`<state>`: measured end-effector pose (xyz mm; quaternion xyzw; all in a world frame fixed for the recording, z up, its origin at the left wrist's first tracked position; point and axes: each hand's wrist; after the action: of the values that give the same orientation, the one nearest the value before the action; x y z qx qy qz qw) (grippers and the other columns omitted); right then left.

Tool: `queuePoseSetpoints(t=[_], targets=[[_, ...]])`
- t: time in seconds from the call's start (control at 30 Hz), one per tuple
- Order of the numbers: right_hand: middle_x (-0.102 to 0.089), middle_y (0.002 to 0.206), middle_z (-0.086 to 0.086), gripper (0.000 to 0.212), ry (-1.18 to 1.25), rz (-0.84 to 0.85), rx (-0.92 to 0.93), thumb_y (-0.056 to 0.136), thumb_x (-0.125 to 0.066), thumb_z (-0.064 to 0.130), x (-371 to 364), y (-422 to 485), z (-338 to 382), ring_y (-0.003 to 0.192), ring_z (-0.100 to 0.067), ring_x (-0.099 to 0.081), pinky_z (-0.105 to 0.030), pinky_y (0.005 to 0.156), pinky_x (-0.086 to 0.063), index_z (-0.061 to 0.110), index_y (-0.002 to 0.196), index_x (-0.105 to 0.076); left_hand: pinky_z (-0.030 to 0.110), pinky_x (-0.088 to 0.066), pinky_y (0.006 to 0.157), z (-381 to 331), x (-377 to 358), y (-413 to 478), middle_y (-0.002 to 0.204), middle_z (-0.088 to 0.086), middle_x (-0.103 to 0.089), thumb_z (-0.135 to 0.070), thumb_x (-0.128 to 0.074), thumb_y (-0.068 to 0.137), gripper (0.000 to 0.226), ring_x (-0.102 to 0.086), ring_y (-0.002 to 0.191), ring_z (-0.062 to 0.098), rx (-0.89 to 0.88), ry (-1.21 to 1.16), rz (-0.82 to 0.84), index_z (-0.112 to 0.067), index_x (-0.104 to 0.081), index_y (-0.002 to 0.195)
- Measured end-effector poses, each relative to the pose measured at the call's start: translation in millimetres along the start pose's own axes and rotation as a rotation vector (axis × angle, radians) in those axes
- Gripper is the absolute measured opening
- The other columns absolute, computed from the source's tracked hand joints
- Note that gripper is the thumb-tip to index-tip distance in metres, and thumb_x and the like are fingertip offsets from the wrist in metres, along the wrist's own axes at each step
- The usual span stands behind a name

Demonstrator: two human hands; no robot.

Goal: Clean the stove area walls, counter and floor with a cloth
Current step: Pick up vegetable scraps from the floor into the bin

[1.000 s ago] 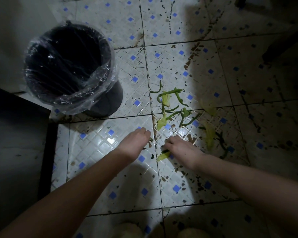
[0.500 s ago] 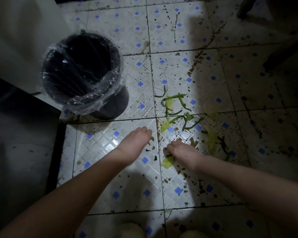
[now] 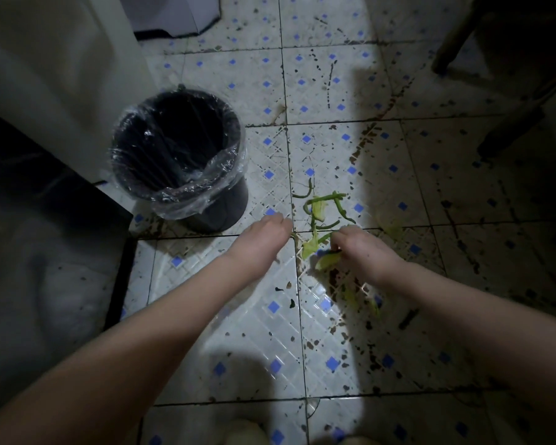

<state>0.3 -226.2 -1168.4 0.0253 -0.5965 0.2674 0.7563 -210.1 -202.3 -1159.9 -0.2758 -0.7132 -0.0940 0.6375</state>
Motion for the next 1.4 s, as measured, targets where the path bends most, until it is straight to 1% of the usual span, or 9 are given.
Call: queuePoseSetpoints(t=[0.17,0.33,0.47,0.57,0.83,1.0,1.13,1.27,1.4], targets=[[-0.053,0.097,-0.003,0.013,-0.025,-0.118,-0.027,0.09,-0.051,0.005,36.4,4.5,0.2,0.09,-0.02,-0.051,-0.036,0.076,-0.05,0.015,0.096,-0.054,0.029,-0.033,0.069,0.9,45.2,8.7,0.101,0.012,-0.051,0.015,-0.059,0.075,0.037,-0.05,0.09,0.025,0.003,0.015,-0.127,-0.004,-0.049,0.105],[-0.055,0.096,-0.009,0.014,-0.071,-0.22,-0.028,0.086,-0.053,0.0,74.6,15.6,7.3,0.091,-0.028,-0.051,-0.042,0.073,-0.048,0.008,0.096,-0.056,0.032,-0.03,0.063,17.8,87.2,6.6,0.097,0.015,-0.05,0.015,-0.047,0.081,0.025,-0.052,0.088,0.031,0.05,0.01,-0.291,-0.005,-0.049,0.097],[-0.054,0.096,-0.012,0.015,-0.065,-0.301,-0.022,0.083,-0.052,-0.002,104.2,31.8,19.4,0.09,-0.03,-0.05,-0.045,0.071,-0.048,0.007,0.095,-0.056,0.04,-0.04,0.072,42.5,118.9,-6.7,0.104,0.017,-0.049,0.004,-0.058,0.081,0.022,-0.052,0.096,0.034,0.152,-0.007,-0.347,-0.003,-0.05,0.1],[-0.056,0.099,-0.012,0.017,-0.029,-0.35,-0.012,0.083,-0.055,-0.001,126.3,48.2,34.3,0.093,-0.029,-0.052,-0.044,0.076,-0.049,0.008,0.097,-0.059,0.04,-0.035,0.066,65.1,130.5,-20.1,0.102,0.016,-0.047,0.007,-0.059,0.079,0.024,-0.051,0.093,0.036,0.259,0.043,-0.399,-0.004,-0.047,0.097],[-0.049,0.091,-0.004,0.015,0.046,-0.456,0.056,0.083,-0.059,0.004,158.0,101.4,87.7,0.084,-0.021,-0.045,-0.031,0.069,-0.037,0.01,0.096,-0.059,0.041,-0.039,0.083,100.3,123.3,-32.8,0.119,0.015,-0.047,0.006,-0.056,0.078,0.045,-0.047,0.109,0.034,0.457,0.235,-0.257,-0.006,-0.043,0.119],[-0.048,0.088,-0.003,0.015,0.109,-0.469,0.119,0.08,-0.059,0.002,146.5,129.1,107.2,0.083,-0.022,-0.046,-0.031,0.068,-0.035,0.009,0.093,-0.059,0.041,-0.037,0.091,112.2,109.3,-44.0,0.129,0.015,-0.041,0.005,-0.059,0.075,0.059,-0.043,0.115,0.033,0.494,0.196,-0.23,-0.01,-0.038,0.128],[-0.055,0.097,-0.009,0.019,0.155,-0.442,0.132,0.077,-0.058,0.001,138.4,150.3,127.7,0.09,-0.026,-0.05,-0.036,0.072,-0.042,0.01,0.094,-0.059,0.039,-0.038,0.088,119.9,106.7,-59.5,0.126,0.012,-0.043,0.0,-0.058,0.078,0.053,-0.046,0.114,0.032,0.52,0.184,-0.288,-0.012,-0.04,0.127],[-0.054,0.103,-0.009,0.019,0.174,-0.416,0.15,0.081,-0.054,0.0,131.0,166.8,154.6,0.089,-0.022,-0.048,-0.029,0.07,-0.036,0.009,0.097,-0.059,0.038,-0.038,0.084,121.4,92.8,-78.0,0.121,0.009,-0.047,-0.002,-0.053,0.083,0.045,-0.047,0.111,0.031,0.57,0.143,-0.369,-0.014,-0.044,0.125],[-0.057,0.114,-0.011,0.032,0.138,-0.34,0.163,0.084,-0.052,0.001,117.4,175.2,164.8,0.106,-0.029,-0.053,-0.04,0.088,-0.047,0.013,0.112,-0.062,0.04,-0.038,0.081,125.5,86.5,-89.8,0.122,0.01,-0.047,-0.004,-0.051,0.085,0.041,-0.046,0.112,0.032,0.657,0.148,-0.376,-0.013,-0.045,0.124]])
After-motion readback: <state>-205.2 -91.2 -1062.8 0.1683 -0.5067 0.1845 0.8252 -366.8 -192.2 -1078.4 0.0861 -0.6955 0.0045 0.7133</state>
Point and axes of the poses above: each hand's wrist, its own y-axis towards the middle knuckle, its own x-axis out of the back of the hand, z = x × y
